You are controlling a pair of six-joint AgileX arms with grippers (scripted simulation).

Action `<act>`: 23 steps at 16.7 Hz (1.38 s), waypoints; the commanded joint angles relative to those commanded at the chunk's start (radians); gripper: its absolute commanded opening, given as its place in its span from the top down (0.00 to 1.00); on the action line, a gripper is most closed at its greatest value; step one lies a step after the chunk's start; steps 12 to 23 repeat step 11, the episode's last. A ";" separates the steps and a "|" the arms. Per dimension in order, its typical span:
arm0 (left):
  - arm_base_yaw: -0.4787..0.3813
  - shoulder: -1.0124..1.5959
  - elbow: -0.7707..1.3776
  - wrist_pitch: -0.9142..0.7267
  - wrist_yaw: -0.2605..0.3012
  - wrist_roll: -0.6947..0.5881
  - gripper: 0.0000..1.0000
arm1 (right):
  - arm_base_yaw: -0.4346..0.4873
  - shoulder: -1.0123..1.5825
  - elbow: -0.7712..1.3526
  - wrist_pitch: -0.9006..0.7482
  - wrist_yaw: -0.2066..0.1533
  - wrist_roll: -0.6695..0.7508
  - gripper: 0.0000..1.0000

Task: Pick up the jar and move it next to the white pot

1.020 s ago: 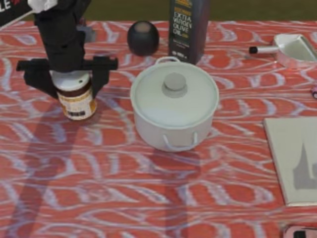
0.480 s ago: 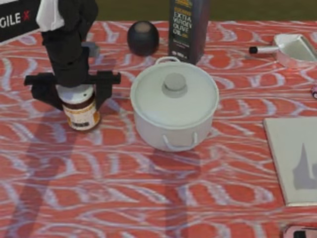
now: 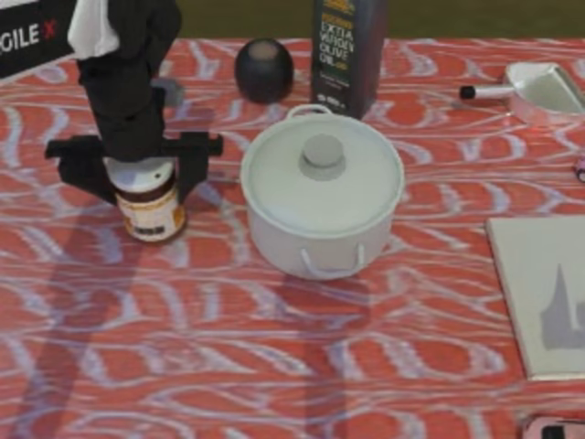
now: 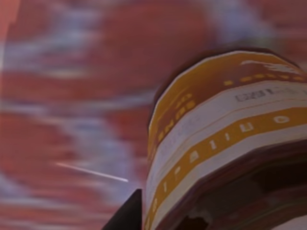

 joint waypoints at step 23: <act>0.000 0.000 0.000 0.000 0.000 0.000 0.00 | 0.000 0.000 0.000 0.000 0.000 0.000 0.00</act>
